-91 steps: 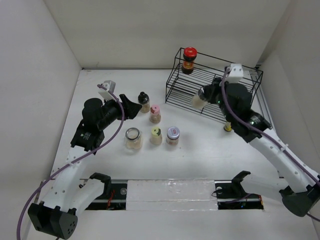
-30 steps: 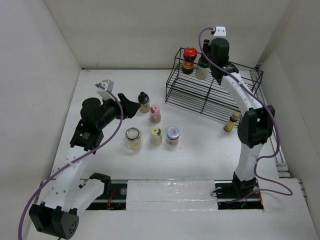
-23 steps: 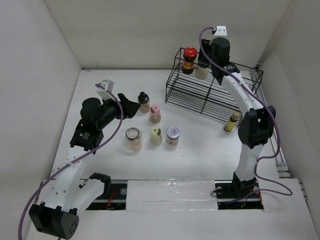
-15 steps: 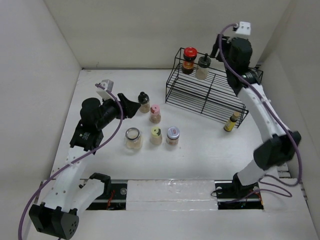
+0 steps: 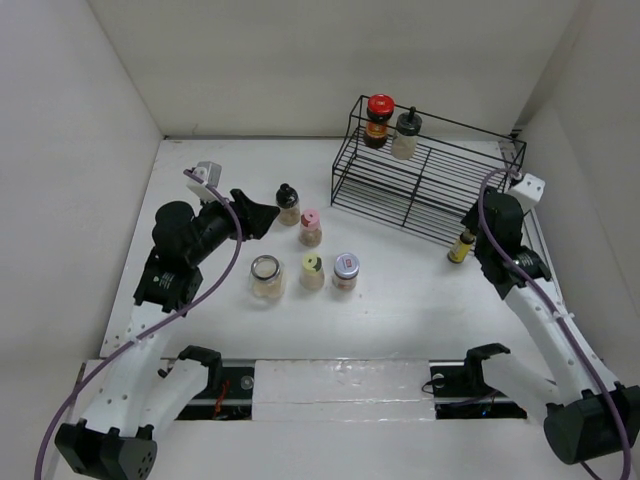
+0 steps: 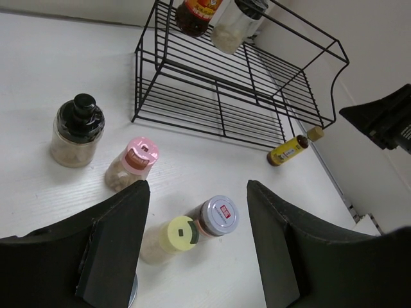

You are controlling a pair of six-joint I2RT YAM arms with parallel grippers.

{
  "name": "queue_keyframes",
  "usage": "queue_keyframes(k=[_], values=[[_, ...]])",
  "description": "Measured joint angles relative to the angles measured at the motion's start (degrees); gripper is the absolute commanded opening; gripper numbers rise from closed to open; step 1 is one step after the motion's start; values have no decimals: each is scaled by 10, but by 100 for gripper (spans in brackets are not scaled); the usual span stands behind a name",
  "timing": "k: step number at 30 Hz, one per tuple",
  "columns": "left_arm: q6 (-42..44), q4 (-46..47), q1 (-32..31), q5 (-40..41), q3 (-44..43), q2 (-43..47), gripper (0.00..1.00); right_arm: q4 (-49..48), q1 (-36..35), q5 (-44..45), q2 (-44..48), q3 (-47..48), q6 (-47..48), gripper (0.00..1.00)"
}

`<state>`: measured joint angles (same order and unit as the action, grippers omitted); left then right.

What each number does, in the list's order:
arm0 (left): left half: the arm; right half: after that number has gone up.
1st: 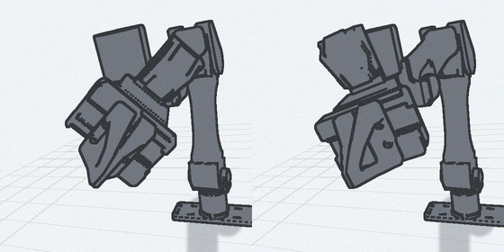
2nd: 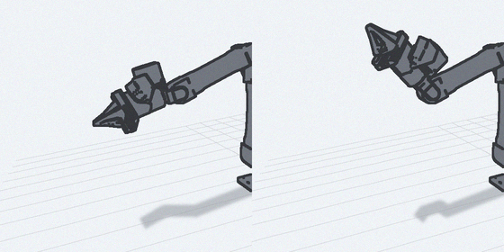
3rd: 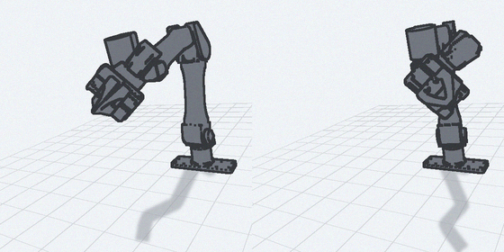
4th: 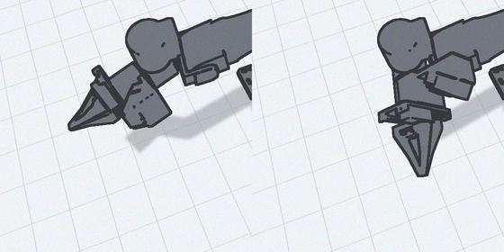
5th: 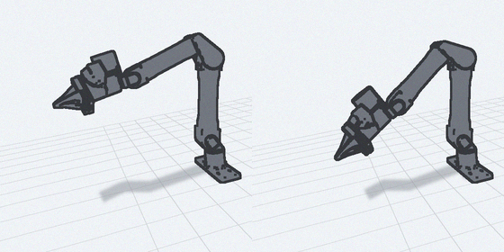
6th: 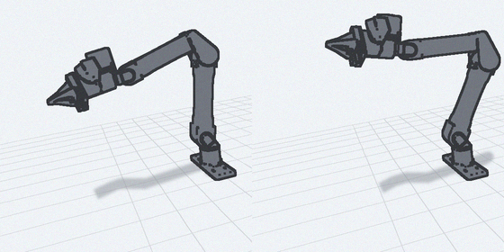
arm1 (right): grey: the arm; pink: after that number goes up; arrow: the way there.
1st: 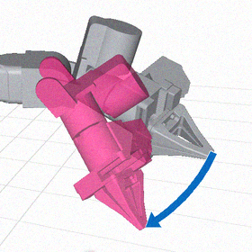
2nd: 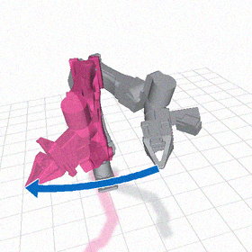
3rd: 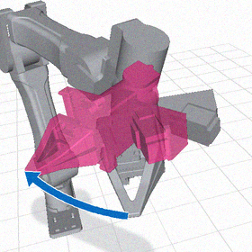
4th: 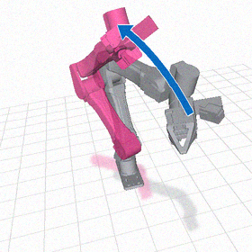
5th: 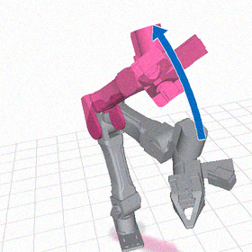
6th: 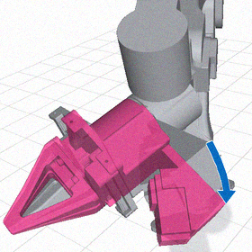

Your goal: Organize the condiment bottles

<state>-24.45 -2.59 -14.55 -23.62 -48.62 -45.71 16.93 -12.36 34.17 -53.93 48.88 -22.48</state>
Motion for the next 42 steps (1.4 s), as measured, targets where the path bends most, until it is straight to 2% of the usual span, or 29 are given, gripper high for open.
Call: queue_keyframes(k=[6, 16, 22, 27, 28, 31, 36, 42], values=[[0, 2, 0, 0, 0, 9, 58, 18, 12, -1, 19, -44, -35, 54], [0, 2, 0, 0, 0, 9, 58, -10, 44, -64, -71, -56, -38, 57], [0, 2, 0, 0, 0, 9, 58, -38, 46, -84, -92, -57, -30, 57], [0, 2, 0, 0, 0, 7, 58, -49, 53, -85, -103, -62, -30, 48], [0, 2, 0, 0, 0, 6, 58, -50, 53, -85, -103, -65, -30, 38], [0, 2, 0, 0, 0, 5, 58, -54, 53, -80, -103, -67, -29, 25], [0, 2, 0, 0, 0, 5, 58, -40, 51, -94, -87, -68, -28, 22], [0, 2, 0, 0, 0, 5, 58, 13, 0, -163, 29, -52, -20, 21]])
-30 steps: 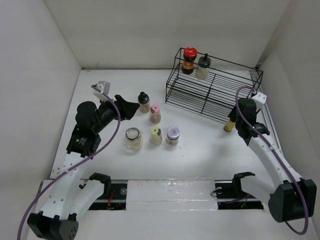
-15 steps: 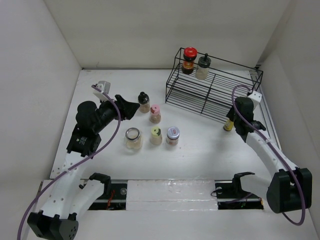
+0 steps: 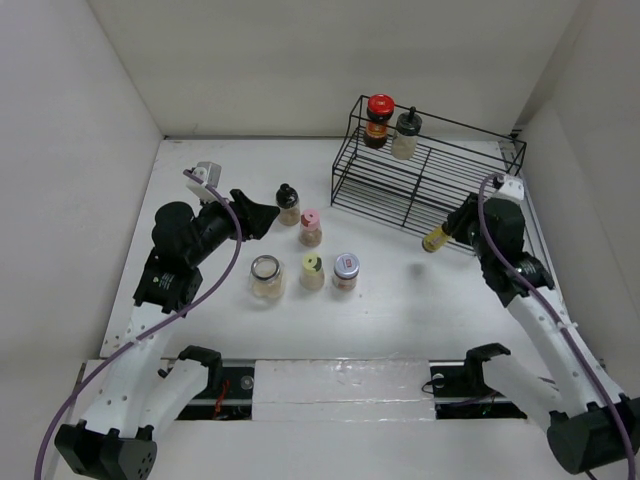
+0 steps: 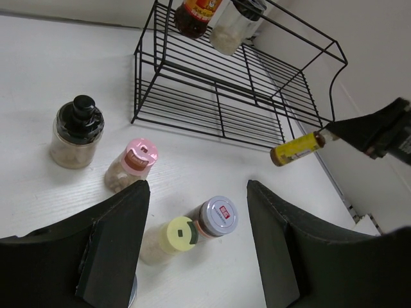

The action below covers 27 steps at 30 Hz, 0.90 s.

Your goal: Organize the condiment bottles

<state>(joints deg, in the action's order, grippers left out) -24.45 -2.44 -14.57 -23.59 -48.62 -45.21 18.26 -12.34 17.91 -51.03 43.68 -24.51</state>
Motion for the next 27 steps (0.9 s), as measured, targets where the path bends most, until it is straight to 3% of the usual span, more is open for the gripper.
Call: queue_keyframes(k=[3, 8, 16, 21, 27], values=[[0, 0, 0, 0, 0, 0, 58, 17, -16, -56, 10, 73, 14, 21], [0, 0, 0, 0, 0, -2, 58, 6, -21, -108, -56, 259, 37, 22], [0, -1, 0, 1, 0, -5, 58, -31, 4, -124, -287, 596, 78, 22], [0, -1, 0, 3, 0, -7, 58, -20, 17, -91, -425, 701, 115, 22], [0, -1, 0, 3, 0, -15, 58, 15, 39, -79, -511, 710, 135, 22]])
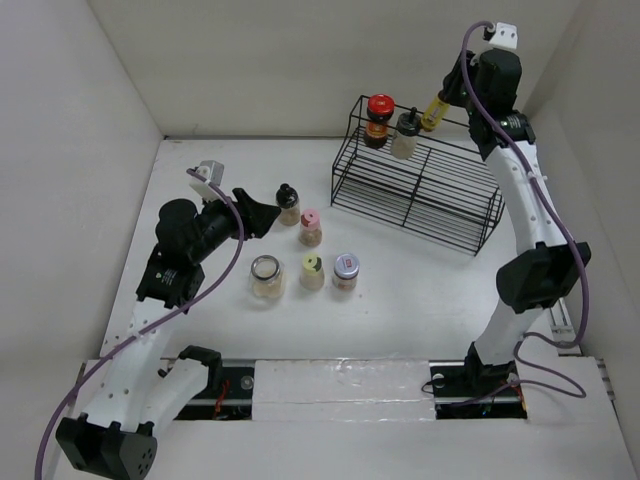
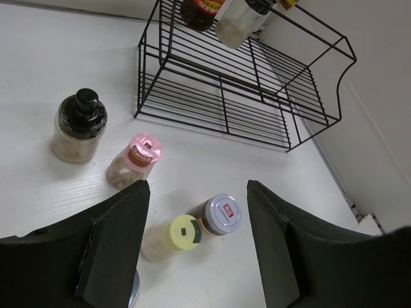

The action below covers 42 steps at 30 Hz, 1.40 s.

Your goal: Organize the condiment bottles

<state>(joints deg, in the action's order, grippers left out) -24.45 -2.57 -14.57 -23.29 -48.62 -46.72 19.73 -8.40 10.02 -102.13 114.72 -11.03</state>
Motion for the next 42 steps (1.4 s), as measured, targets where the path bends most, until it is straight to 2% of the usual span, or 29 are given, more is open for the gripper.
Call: queue_keyframes(k=[19, 31, 33, 38, 42], values=[[0, 0, 0, 2, 0, -5, 58, -5, 17, 14, -3, -45, 31, 22], [0, 0, 0, 2, 0, -5, 58, -7, 9, 36, -53, -69, 44, 30], [0, 0, 0, 2, 0, -5, 58, -19, 6, 43, -59, -72, 46, 36], [0, 0, 0, 1, 0, -5, 58, -22, 3, 51, -59, -72, 48, 41], [0, 0, 0, 1, 0, -5, 58, -22, 1, 56, -59, -72, 48, 58]])
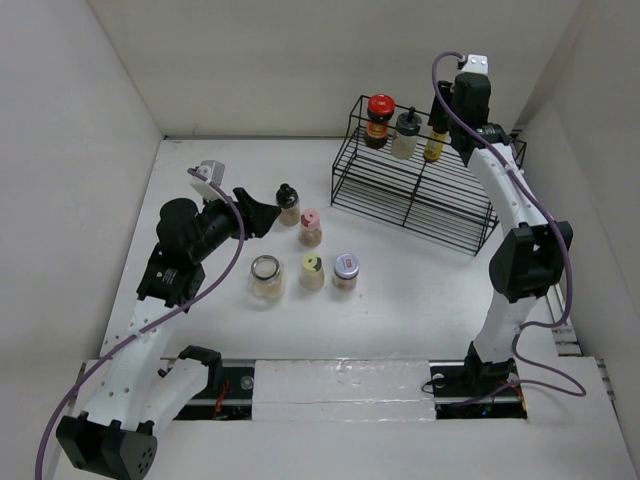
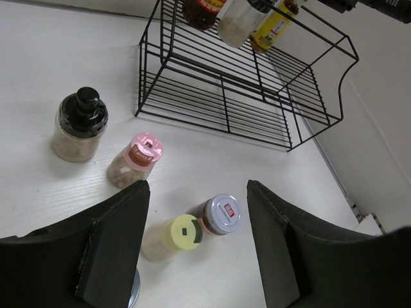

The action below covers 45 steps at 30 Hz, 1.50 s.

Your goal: Organize the condiment bottles

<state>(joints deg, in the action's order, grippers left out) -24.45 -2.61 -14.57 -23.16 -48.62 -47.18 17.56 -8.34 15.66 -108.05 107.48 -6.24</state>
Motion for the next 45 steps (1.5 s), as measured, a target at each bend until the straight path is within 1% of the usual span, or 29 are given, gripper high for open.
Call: queue_keyframes(k=[1, 5, 7, 9, 11, 12, 13, 14, 15, 16, 17, 18, 19, 20, 21, 22, 24, 25, 28, 29, 32, 36, 41, 45], values=[[0, 0, 0, 0, 0, 0, 58, 0, 0, 2, 0, 0, 0, 65], [0, 0, 0, 0, 0, 0, 58, 2, -4, 7, 10, 0, 0, 79], [0, 0, 0, 0, 0, 0, 58, 3, -7, 7, 26, 0, 0, 80], [0, 0, 0, 0, 0, 1, 58, 2, -12, 7, 51, -1, 1, 83], [0, 0, 0, 2, 0, 2, 58, 0, -17, 6, 86, -5, 2, 82], [0, 0, 0, 3, 0, 3, 58, -4, -22, 4, 106, -8, 2, 77], [0, 0, 0, 8, 0, 5, 58, -12, -28, 0, 125, -14, 5, 70], [0, -1, 0, 12, 0, 9, 58, -19, -36, -10, 147, -21, 8, 59], [0, -3, 0, 18, 0, 14, 58, -31, -44, -26, 170, -33, 10, 34], [0, -4, 0, 25, 0, 20, 58, -43, -57, -47, 194, -46, 14, 26], [0, -4, 0, 34, 0, 29, 56, -55, -69, -73, 211, -57, 12, 23], [0, -5, 0, 43, 0, 38, 56, -69, -83, -103, 226, -69, 9, 23], [0, -6, 0, 56, 0, 49, 55, -87, -100, -134, 236, -83, 8, 24], [-2, -7, 0, 68, 0, 61, 55, -101, -117, -158, 240, -96, 7, 29], [-3, -7, 0, 82, 0, 74, 55, -117, -142, -180, 240, -110, 7, 34], [-5, -8, 0, 97, 0, 85, 53, -127, -161, -194, 233, -118, 5, 42], [-9, -12, 0, 131, 0, 107, 53, -141, -203, -217, 194, -123, 4, 48], [-11, -14, 0, 146, 0, 117, 53, -146, -222, -228, 168, -123, 4, 55], [-16, -16, 1, 184, 0, 138, 53, -145, -263, -254, 83, -123, 5, 60], [-17, -16, 1, 194, 0, 143, 53, -143, -274, -259, 55, -122, 5, 64], [-20, -18, 1, 212, 0, 146, 53, -130, -298, -269, -23, -108, 7, 67], [-21, -21, 1, 221, 0, 140, 53, -110, -316, -265, -92, -78, 10, 70], [-21, -22, 1, 217, 0, 133, 53, -104, -323, -244, -132, -43, 14, 70], [-21, -22, 1, 210, 0, 129, 53, -105, -323, -227, -155, -13, 16, 66]])
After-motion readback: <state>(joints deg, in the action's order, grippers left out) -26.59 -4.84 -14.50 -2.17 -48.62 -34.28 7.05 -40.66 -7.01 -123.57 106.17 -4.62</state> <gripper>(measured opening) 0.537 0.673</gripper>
